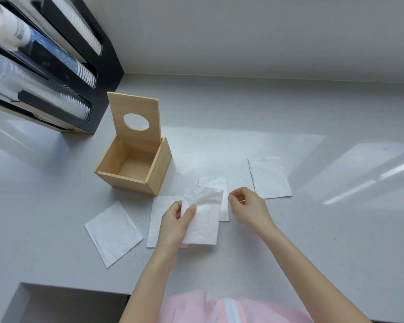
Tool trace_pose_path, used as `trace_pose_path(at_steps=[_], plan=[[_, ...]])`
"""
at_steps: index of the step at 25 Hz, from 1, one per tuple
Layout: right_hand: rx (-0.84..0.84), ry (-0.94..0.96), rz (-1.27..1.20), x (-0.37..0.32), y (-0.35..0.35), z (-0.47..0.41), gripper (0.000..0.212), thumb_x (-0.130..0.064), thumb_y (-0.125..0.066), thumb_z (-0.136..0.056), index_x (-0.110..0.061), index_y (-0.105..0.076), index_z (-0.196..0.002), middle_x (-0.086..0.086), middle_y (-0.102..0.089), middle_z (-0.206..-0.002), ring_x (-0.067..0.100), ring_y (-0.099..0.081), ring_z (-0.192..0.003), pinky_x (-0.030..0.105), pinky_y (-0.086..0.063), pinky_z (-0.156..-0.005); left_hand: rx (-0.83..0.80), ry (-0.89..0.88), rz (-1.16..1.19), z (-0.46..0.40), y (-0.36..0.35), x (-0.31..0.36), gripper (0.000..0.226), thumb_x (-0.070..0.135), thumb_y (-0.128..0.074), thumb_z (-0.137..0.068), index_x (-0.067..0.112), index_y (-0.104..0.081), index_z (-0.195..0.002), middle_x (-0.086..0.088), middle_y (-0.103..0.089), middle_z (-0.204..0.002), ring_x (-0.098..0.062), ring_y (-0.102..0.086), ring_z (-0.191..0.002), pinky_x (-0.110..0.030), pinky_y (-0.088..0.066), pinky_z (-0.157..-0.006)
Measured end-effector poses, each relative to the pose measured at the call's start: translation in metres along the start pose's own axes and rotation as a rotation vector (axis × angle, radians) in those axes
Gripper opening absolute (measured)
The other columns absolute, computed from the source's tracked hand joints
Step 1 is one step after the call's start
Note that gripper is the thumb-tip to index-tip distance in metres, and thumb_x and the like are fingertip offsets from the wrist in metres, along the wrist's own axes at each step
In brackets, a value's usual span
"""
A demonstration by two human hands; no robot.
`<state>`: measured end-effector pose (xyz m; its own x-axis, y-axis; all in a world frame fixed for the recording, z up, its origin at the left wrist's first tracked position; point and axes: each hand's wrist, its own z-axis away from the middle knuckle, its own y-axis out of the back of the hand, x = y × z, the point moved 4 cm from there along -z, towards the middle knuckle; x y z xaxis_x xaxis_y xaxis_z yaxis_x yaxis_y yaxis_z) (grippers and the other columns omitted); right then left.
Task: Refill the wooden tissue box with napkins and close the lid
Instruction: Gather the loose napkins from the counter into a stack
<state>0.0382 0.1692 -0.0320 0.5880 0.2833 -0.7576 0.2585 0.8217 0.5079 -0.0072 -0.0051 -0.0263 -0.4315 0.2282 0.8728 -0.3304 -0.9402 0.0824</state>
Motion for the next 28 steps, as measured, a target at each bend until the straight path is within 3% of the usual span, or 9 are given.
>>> trace_pose_path(at_steps=[2,4,6,11,17,19,21,26,28], plan=[[0.033,0.036,0.219,-0.003,-0.008,-0.004,0.031,-0.027,-0.054,-0.088,-0.01,-0.051,-0.113,0.005,-0.052,-0.107,0.022,-0.053,-0.1,0.031,-0.043,-0.079,0.038,0.011,0.021,-0.001,0.006,0.0,0.009,0.019,-0.053,-0.089,0.013,-0.059,-0.085,-0.001,-0.06,-0.083,-0.015,-0.056,-0.075,-0.019,-0.044,-0.06],[0.041,0.084,0.41,-0.009,-0.017,-0.005,0.042,-0.03,-0.057,-0.086,-0.005,-0.044,-0.118,0.01,-0.045,-0.117,0.027,-0.045,-0.11,0.034,-0.042,-0.08,0.062,0.02,0.036,-0.001,0.01,-0.001,0.012,0.019,-0.053,-0.09,0.01,-0.06,-0.094,-0.003,-0.062,-0.089,-0.017,-0.057,-0.082,-0.023,-0.043,-0.066],[0.042,0.13,0.525,-0.014,-0.025,-0.004,0.041,-0.027,-0.057,-0.085,-0.003,-0.042,-0.115,0.014,-0.043,-0.119,0.029,-0.042,-0.111,0.035,-0.042,-0.08,0.072,0.026,0.046,-0.002,0.012,-0.001,0.015,0.018,-0.052,-0.09,0.009,-0.059,-0.099,-0.003,-0.063,-0.092,-0.018,-0.059,-0.085,-0.023,-0.044,-0.067],[0.047,0.141,0.506,-0.016,-0.03,-0.004,0.028,-0.019,-0.051,-0.088,-0.003,-0.047,-0.111,0.015,-0.047,-0.118,0.03,-0.046,-0.108,0.036,-0.042,-0.082,0.096,0.024,0.074,-0.002,0.014,0.0,0.015,0.016,-0.05,-0.091,0.007,-0.058,-0.101,-0.004,-0.064,-0.093,-0.017,-0.061,-0.084,-0.022,-0.047,-0.065],[0.035,0.135,0.378,-0.01,-0.031,-0.005,0.013,-0.014,-0.049,-0.086,-0.007,-0.052,-0.096,0.009,-0.054,-0.103,0.027,-0.048,-0.099,0.031,-0.036,-0.069,0.137,0.023,0.079,-0.001,0.017,0.0,0.013,0.014,-0.048,-0.091,0.019,-0.055,-0.082,0.002,-0.064,-0.085,-0.01,-0.06,-0.075,-0.022,-0.046,-0.061],[0.03,0.131,0.243,-0.007,-0.028,-0.004,0.003,-0.01,-0.049,-0.082,-0.011,-0.049,-0.085,0.004,-0.054,-0.089,0.025,-0.05,-0.089,0.031,-0.036,-0.065,0.139,0.017,0.072,-0.001,0.018,0.0,0.014,0.015,-0.048,-0.092,0.021,-0.055,-0.081,0.004,-0.064,-0.085,-0.009,-0.061,-0.074,-0.021,-0.046,-0.058],[0.043,0.127,0.078,-0.006,-0.022,-0.001,0.008,-0.01,-0.052,-0.081,-0.015,-0.046,-0.083,-0.002,-0.053,-0.081,0.021,-0.05,-0.08,0.029,-0.038,-0.066,0.132,0.007,0.068,-0.001,0.019,0.0,0.016,0.016,-0.047,-0.092,0.024,-0.057,-0.082,0.005,-0.065,-0.086,-0.008,-0.062,-0.075,-0.018,-0.047,-0.055],[0.138,0.128,-0.172,-0.01,0.006,0.006,0.005,-0.015,-0.057,-0.084,-0.018,-0.053,-0.086,-0.014,-0.056,-0.077,0.004,-0.053,-0.073,0.001,-0.04,-0.057,0.098,-0.013,0.052,-0.002,0.017,0.006,0.023,0.019,-0.047,-0.092,0.029,-0.063,-0.079,0.008,-0.068,-0.08,-0.003,-0.064,-0.068,-0.014,-0.049,-0.053],[0.142,0.142,-0.238,-0.015,0.016,0.009,0.004,-0.016,-0.057,-0.085,-0.019,-0.055,-0.086,-0.014,-0.059,-0.08,0.0,-0.053,-0.074,0.004,-0.041,-0.058,0.091,-0.003,0.051,-0.002,0.014,0.007,0.024,0.02,-0.047,-0.093,0.029,-0.063,-0.078,0.005,-0.068,-0.083,-0.009,-0.064,-0.073,-0.021,-0.049,-0.06]])
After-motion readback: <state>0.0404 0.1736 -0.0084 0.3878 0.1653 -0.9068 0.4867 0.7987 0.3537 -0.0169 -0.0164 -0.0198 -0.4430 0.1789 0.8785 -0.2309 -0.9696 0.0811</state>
